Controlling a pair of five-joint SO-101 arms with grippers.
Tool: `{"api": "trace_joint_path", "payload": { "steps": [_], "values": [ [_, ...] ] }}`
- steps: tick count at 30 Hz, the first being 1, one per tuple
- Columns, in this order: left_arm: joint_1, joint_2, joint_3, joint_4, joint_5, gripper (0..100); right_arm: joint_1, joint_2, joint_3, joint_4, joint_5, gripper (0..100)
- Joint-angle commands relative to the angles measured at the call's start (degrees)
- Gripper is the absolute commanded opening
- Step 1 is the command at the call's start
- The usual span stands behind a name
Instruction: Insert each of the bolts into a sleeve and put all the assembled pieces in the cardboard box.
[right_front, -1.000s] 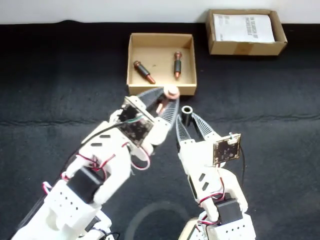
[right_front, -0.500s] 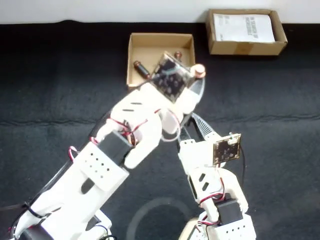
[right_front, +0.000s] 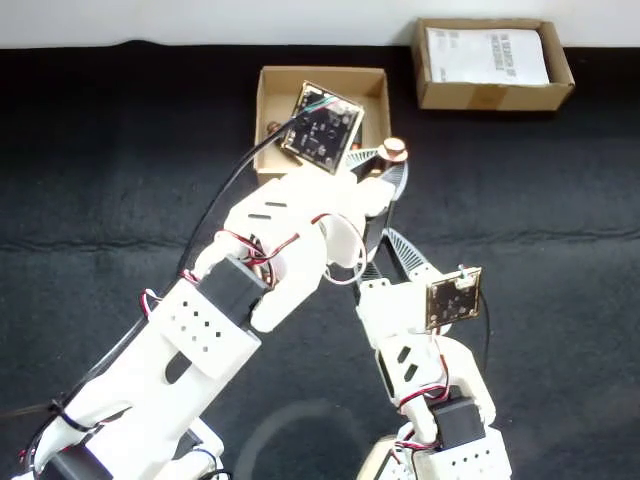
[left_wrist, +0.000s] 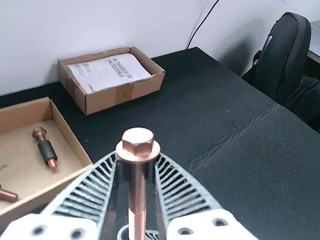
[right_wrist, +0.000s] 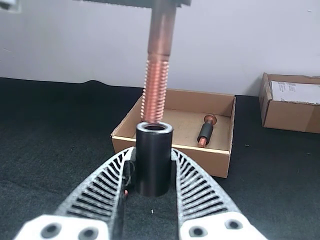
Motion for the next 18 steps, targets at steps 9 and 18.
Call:
{"api": "trace_joint_path", "payload": {
  "steps": [9,18],
  "values": [
    [0.40,-0.13,1.01,-0.35,0.62,1,-0.13,-0.40,8.22,-1.19,-0.44,0.7],
    [0.31,-0.13,5.32,-6.51,0.35,1,-0.13,-0.22,8.22,-1.19,-0.44,0.7]
  ]
}}
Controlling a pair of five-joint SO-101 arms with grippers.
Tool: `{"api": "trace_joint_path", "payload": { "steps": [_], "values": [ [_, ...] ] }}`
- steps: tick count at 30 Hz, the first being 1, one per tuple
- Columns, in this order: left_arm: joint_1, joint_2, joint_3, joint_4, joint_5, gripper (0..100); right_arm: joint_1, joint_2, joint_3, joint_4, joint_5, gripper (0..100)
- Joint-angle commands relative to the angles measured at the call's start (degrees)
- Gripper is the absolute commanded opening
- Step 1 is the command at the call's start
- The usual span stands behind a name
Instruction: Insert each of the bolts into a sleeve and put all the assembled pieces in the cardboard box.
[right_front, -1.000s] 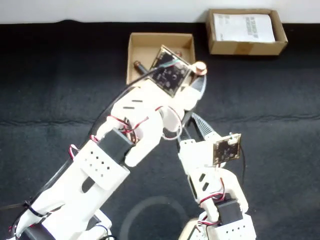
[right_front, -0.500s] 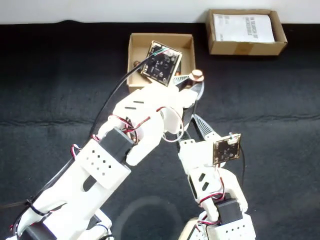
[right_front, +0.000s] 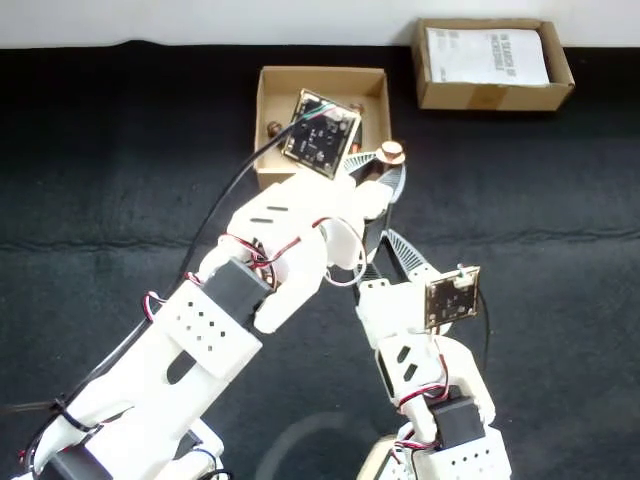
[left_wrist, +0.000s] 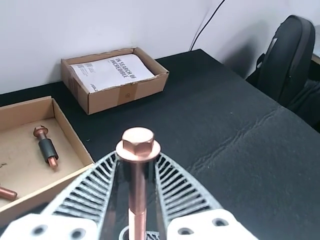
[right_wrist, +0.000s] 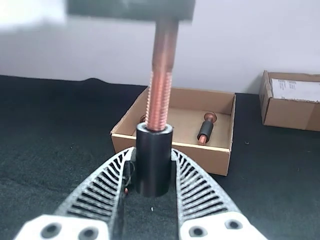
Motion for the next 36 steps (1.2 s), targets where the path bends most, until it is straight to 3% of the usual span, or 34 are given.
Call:
{"api": "trace_joint_path", "payload": {
  "steps": [1,10,23,31,36],
  "values": [
    [0.40,-0.04,0.75,-2.29,0.18,1,-0.04,-0.13,8.22,-1.19,-0.44,0.7],
    [0.40,-0.04,1.54,-2.29,0.18,1,-0.04,-0.04,8.22,-1.19,-0.44,0.7],
    [0.31,-0.66,1.10,8.97,0.53,1,0.13,-0.22,8.22,-1.19,-0.44,0.7],
    [2.77,-10.59,1.10,21.10,0.53,23,3.65,-0.22,8.22,-1.45,-0.44,0.7],
    [4.18,-16.04,1.19,28.31,0.53,20,3.74,-0.22,8.22,-1.45,-0.44,0.7]
  ]
}}
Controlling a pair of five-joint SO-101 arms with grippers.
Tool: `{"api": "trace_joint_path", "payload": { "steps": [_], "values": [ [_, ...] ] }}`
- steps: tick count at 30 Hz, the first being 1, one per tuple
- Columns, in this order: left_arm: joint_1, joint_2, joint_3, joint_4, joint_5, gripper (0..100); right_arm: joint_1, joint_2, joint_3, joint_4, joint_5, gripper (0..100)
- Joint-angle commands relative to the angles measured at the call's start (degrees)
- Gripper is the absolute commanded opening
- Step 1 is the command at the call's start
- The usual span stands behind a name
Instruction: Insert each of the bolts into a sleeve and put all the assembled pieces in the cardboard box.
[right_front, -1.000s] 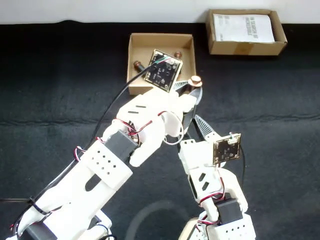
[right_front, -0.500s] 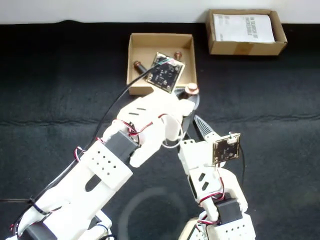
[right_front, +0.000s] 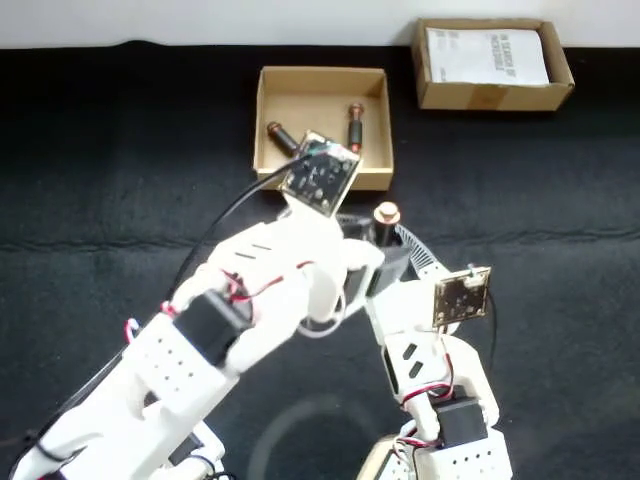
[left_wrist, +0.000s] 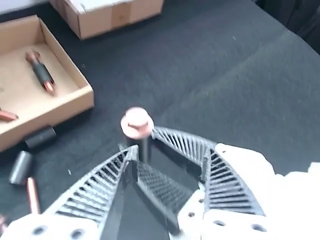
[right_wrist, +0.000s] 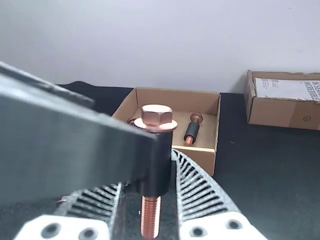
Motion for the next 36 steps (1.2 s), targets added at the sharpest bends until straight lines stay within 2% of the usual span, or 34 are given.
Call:
{"api": "trace_joint_path", "payload": {
  "steps": [1,6,10,17,20,28,32,36],
  "values": [
    [0.84,-4.62,-0.75,4.40,0.18,19,0.75,-0.31,8.22,-1.45,-0.44,0.7],
    [0.40,-9.71,-0.57,7.12,0.00,11,0.75,-0.13,8.22,-1.45,-0.44,0.7],
    [-3.65,-14.73,-0.48,6.95,0.00,1,0.75,-0.40,8.04,-1.36,-0.44,0.7],
    [-19.03,-19.21,0.04,7.03,0.00,1,0.66,-0.04,1.89,-0.66,-0.44,0.7],
    [-25.01,-19.56,3.30,6.77,0.00,1,0.31,0.04,-3.65,3.65,-0.44,0.7],
    [-36.18,-19.56,16.13,6.59,0.26,1,0.31,0.66,-11.91,11.56,-0.44,0.7],
    [-40.40,-19.56,22.81,5.89,0.26,1,0.31,7.60,-17.71,12.00,-0.44,0.7],
    [-45.05,-19.56,31.16,-1.67,0.00,1,0.31,20.88,-27.38,12.00,-1.76,0.7]
  ]
}}
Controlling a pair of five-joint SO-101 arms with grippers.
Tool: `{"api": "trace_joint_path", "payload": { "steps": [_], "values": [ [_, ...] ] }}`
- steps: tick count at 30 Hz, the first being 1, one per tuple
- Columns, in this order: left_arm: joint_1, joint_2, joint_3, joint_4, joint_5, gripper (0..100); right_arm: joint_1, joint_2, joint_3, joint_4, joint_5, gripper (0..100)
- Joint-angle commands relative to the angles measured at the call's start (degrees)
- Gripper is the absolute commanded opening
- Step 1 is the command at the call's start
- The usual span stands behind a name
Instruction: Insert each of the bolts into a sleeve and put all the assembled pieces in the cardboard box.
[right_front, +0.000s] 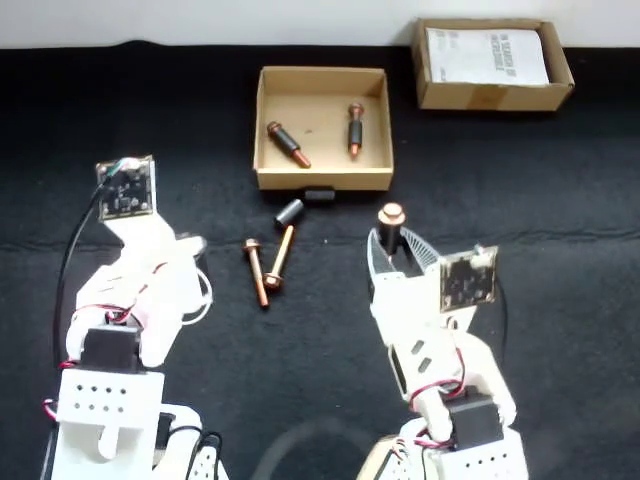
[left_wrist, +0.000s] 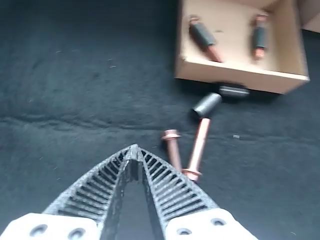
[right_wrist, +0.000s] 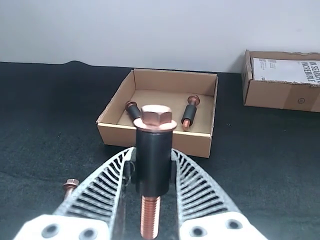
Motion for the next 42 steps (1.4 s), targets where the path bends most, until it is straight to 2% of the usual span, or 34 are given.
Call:
{"api": "trace_joint_path", "payload": {
  "steps": [1,5,14,39,42],
  "values": [
    [-4.26,-0.48,6.46,-7.74,0.00,1,0.22,12.09,-12.00,0.04,-2.55,0.7],
    [-8.04,-0.48,16.22,-19.08,0.09,1,0.22,26.86,-23.43,0.04,-5.80,0.7],
    [-13.41,-0.13,36.44,-50.20,0.35,1,0.31,53.93,-45.93,-0.22,-5.54,0.7],
    [-13.85,-0.13,36.18,-50.46,0.18,1,-2.33,128.40,-119.96,0.04,-5.54,0.8],
    [-14.02,-0.40,36.18,-49.93,0.09,1,-2.51,134.73,-127.69,3.56,-5.01,0.9]
  ]
}}
